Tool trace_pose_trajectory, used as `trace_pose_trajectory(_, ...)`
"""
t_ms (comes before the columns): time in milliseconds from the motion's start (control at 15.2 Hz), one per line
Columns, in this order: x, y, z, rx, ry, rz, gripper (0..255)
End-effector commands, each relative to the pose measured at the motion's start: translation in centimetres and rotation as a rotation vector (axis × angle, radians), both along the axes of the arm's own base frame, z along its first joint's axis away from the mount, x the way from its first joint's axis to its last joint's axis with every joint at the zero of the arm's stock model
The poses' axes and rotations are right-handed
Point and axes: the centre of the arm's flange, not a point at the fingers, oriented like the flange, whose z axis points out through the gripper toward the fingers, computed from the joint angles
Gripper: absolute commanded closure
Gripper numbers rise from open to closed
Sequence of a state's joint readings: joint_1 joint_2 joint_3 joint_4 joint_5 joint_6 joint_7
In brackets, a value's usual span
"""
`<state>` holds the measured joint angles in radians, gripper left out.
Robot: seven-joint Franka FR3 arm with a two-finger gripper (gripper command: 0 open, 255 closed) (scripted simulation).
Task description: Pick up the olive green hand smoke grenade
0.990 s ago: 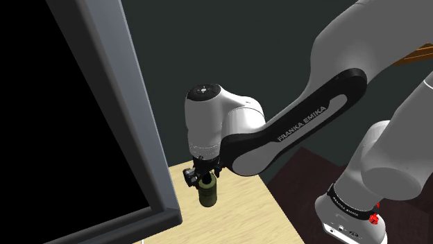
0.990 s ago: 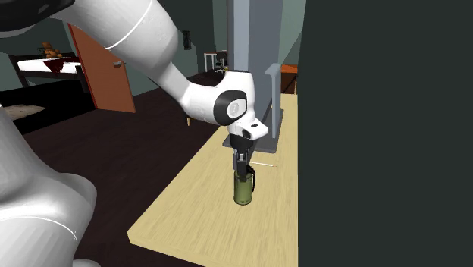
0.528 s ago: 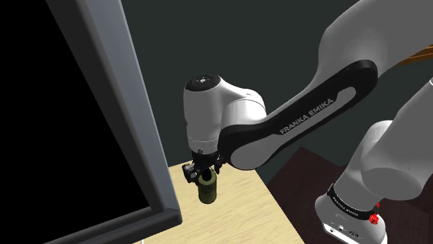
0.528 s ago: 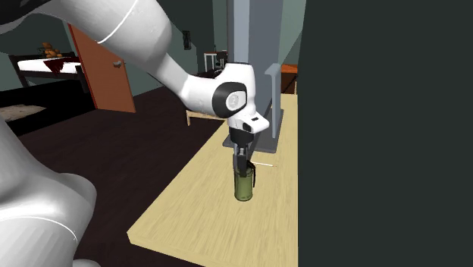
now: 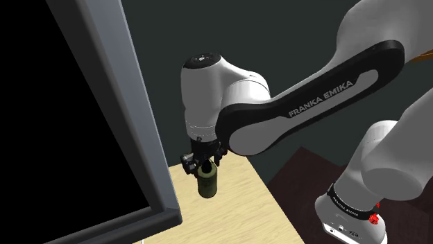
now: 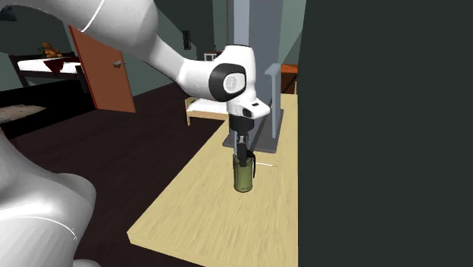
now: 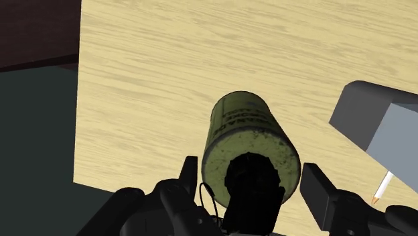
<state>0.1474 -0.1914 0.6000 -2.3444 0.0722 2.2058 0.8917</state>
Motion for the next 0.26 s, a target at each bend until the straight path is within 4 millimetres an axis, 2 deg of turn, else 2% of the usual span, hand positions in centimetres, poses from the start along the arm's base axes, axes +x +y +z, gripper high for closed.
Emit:
trace_pose_trajectory(0, -0.02, 0.0, 1.08, 0.0, 0.0, 0.0, 255)
trace_pose_trajectory(198, -0.02, 0.0, 1.69, 0.0, 0.0, 0.0, 255)
